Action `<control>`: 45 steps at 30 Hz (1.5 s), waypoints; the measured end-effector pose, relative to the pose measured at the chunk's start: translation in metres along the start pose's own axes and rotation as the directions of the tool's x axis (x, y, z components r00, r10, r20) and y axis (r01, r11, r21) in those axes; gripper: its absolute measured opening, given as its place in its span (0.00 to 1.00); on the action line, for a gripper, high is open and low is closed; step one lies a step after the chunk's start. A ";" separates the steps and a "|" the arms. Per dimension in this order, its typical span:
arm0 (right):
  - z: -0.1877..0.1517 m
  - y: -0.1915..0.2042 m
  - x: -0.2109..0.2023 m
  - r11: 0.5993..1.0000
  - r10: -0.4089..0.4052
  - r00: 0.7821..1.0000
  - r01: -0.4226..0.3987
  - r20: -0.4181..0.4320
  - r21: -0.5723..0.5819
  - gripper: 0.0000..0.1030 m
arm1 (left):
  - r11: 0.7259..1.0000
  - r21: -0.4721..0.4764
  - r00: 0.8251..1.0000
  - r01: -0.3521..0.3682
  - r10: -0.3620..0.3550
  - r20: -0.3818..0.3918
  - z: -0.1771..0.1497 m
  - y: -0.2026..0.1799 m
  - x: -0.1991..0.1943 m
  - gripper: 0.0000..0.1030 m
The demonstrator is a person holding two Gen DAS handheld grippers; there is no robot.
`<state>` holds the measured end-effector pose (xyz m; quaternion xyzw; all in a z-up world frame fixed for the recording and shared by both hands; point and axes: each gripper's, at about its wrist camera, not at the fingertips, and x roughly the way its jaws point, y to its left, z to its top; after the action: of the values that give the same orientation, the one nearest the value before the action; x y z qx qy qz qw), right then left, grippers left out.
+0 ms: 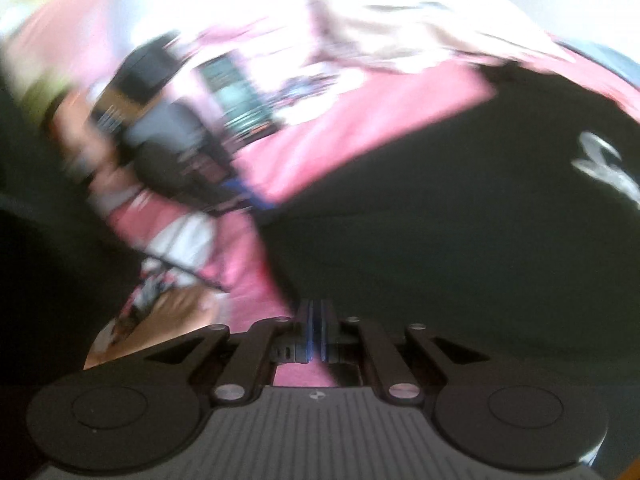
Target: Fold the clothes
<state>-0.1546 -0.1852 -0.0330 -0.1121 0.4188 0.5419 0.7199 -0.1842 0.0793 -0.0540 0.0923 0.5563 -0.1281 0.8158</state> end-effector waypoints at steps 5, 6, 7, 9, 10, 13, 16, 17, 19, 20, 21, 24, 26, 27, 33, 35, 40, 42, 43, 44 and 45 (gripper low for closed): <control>-0.016 -0.049 -0.060 0.976 -0.052 0.998 0.042 0.042 0.215 0.04 | 1.000 0.011 1.000 -0.025 0.025 0.017 0.004 0.003 -0.016 0.31; -0.019 -0.058 -0.072 0.965 -0.063 0.997 0.048 0.049 0.257 0.04 | 0.999 0.015 0.999 -0.037 0.037 0.026 0.005 0.003 -0.021 0.31; -0.023 -0.068 -0.084 0.953 -0.074 0.996 0.054 0.055 0.298 0.04 | 0.999 0.015 0.998 -0.046 0.045 0.035 0.006 0.005 -0.025 0.32; -0.031 -0.081 -0.106 0.932 -0.101 0.993 0.075 0.056 0.355 0.04 | 0.998 0.011 0.997 -0.060 0.059 0.054 0.009 0.007 -0.034 0.32; -0.037 -0.083 -0.115 0.928 -0.119 0.992 0.095 0.045 0.361 0.04 | 0.998 0.007 0.996 -0.062 0.061 0.065 0.012 0.008 -0.037 0.32; -0.055 -0.079 -0.126 0.919 -0.158 0.987 0.156 -0.026 0.362 0.04 | 1.000 0.012 0.993 -0.023 0.022 0.116 0.028 0.001 -0.042 0.32; -0.075 -0.067 -0.124 0.922 -0.182 0.976 0.212 -0.121 0.324 0.04 | 0.996 0.069 0.985 0.058 -0.068 0.156 0.041 -0.022 -0.039 0.32; -0.081 -0.061 -0.121 0.925 -0.185 0.971 0.223 -0.148 0.306 0.04 | 0.991 0.096 0.981 0.090 -0.105 0.164 0.045 -0.030 -0.037 0.32; -0.091 -0.051 -0.116 0.927 -0.196 0.962 0.245 -0.191 0.282 0.04 | 0.973 0.175 0.969 0.152 -0.181 0.165 0.052 -0.054 -0.031 0.32; -0.096 -0.047 -0.113 0.925 -0.203 0.958 0.256 -0.204 0.281 0.04 | 0.959 0.216 0.962 0.182 -0.219 0.163 0.055 -0.067 -0.027 0.32; -0.100 -0.044 -0.111 0.922 -0.211 0.953 0.268 -0.217 0.279 0.04 | 0.944 0.258 0.955 0.205 -0.251 0.160 0.057 -0.079 -0.024 0.32; -0.110 -0.041 -0.109 0.900 -0.250 0.938 0.316 -0.239 0.300 0.04 | 0.898 0.373 0.937 0.235 -0.311 0.157 0.055 -0.109 -0.016 0.32; -0.113 -0.042 -0.109 0.884 -0.270 0.933 0.338 -0.237 0.322 0.04 | 0.868 0.439 0.931 0.231 -0.329 0.161 0.051 -0.125 -0.013 0.32; -0.114 -0.043 -0.111 0.878 -0.279 0.933 0.344 -0.230 0.332 0.04 | 0.854 0.471 0.929 0.221 -0.331 0.166 0.048 -0.131 -0.013 0.32; -0.119 -0.048 -0.108 0.852 -0.306 0.923 0.374 -0.232 0.365 0.04 | 0.761 0.630 0.918 0.152 -0.345 0.195 0.029 -0.159 -0.016 0.32; -0.119 -0.052 -0.106 0.834 -0.338 0.914 0.402 -0.225 0.379 0.04 | 0.719 0.688 0.921 0.099 -0.328 0.210 0.024 -0.171 -0.012 0.33; -0.117 -0.057 -0.114 0.794 -0.410 0.899 0.435 -0.155 0.425 0.04 | 0.580 0.813 0.918 -0.053 -0.291 0.268 0.011 -0.197 0.001 0.32; -0.116 -0.059 -0.117 0.784 -0.430 0.893 0.443 -0.134 0.435 0.04 | 0.565 0.823 0.914 -0.060 -0.300 0.272 0.013 -0.201 0.004 0.33; -0.116 -0.061 -0.118 0.779 -0.440 0.889 0.449 -0.128 0.437 0.04 | 0.568 0.821 0.913 -0.056 -0.304 0.273 0.015 -0.202 0.005 0.32; -0.116 -0.062 -0.119 0.775 -0.449 0.885 0.454 -0.122 0.440 0.04 | 0.577 0.815 0.912 -0.048 -0.307 0.271 0.018 -0.202 0.005 0.32; -0.116 -0.064 -0.120 0.771 -0.456 0.882 0.457 -0.117 0.443 0.04 | 0.587 0.808 0.912 -0.038 -0.311 0.268 0.021 -0.202 0.006 0.32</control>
<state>-0.1623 -0.3636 -0.0374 -0.0384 0.4957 0.2366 0.8348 -0.2265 -0.1192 -0.0534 0.3767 0.2749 -0.4423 0.7661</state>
